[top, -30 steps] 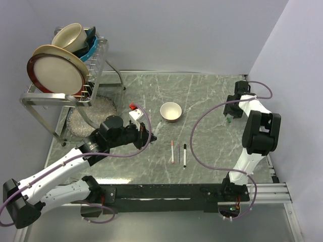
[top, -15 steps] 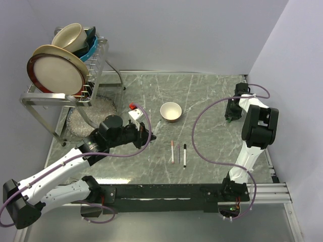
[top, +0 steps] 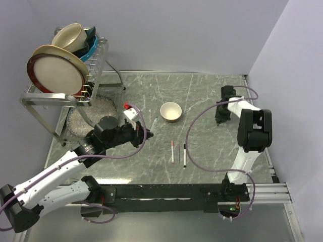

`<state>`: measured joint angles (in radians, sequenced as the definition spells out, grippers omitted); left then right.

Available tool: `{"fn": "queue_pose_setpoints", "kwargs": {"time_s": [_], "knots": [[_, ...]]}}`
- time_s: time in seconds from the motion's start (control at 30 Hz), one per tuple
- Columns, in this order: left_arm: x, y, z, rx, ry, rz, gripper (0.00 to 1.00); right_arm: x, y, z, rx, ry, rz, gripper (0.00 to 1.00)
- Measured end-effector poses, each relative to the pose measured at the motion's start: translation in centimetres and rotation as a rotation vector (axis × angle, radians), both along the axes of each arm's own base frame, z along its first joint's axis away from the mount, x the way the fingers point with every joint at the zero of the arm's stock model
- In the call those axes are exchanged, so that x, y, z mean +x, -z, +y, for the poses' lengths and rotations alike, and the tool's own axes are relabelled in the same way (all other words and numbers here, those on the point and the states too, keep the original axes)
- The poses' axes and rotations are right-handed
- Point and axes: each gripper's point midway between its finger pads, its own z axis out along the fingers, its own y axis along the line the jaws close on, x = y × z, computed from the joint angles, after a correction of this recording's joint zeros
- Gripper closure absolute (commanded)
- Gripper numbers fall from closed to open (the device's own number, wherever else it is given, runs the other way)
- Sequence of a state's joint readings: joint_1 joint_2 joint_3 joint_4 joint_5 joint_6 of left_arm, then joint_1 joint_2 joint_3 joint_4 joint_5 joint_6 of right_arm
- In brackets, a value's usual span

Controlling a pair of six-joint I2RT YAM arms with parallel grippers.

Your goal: Insert the pens into the pen caps

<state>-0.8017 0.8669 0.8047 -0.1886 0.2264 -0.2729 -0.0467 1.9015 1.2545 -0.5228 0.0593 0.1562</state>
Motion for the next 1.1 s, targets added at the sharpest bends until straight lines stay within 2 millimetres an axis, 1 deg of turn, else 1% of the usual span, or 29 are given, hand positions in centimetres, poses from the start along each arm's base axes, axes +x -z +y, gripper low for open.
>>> {"fn": "queue_pose_setpoints", "kwargs": {"time_s": [0.2,0.33,0.4,0.47,0.53,0.63,0.73,0.87,0.97,1.1], "knots": [[0.1,-0.4,0.6,-0.004,-0.027,-0.016,0.99,-5.0,-0.1,7.2,0.072,-0.095,0.013,0.97],[0.0,-0.4,1.0,-0.008,-0.041,-0.019,0.99,-7.8,-0.6,11.8,0.137,-0.167,-0.019,0.97],[-0.1,-0.4,1.1,-0.014,-0.044,-0.012,0.99,-9.0,-0.6,13.4,0.168,-0.191,-0.03,0.96],[-0.4,-0.5,0.9,-0.028,-0.039,0.01,0.99,-10.0,-0.2,14.0,0.181,-0.191,-0.036,0.95],[-0.8,-0.6,0.7,-0.044,-0.024,0.034,0.98,-10.7,0.3,14.2,0.179,-0.182,-0.03,0.95],[-1.5,-1.0,0.5,-0.076,-0.002,0.064,0.96,-10.6,0.2,14.5,0.166,-0.175,-0.051,0.95],[-2.1,-2.0,0.8,-0.113,0.0,0.065,0.96,-10.6,0.2,14.7,0.132,-0.176,-0.063,0.95],[-2.4,-2.9,1.2,-0.147,-0.008,0.065,0.99,-10.6,0.3,15.1,0.102,-0.182,-0.074,0.97],[-2.5,-2.7,1.0,-0.152,-0.008,0.092,0.99,-10.6,0.2,15.3,0.1,-0.185,-0.075,0.98],[-2.5,-1.7,0.0,-0.164,-0.003,0.184,0.99,-10.5,-0.4,15.6,0.113,-0.19,-0.08,0.98]]}}
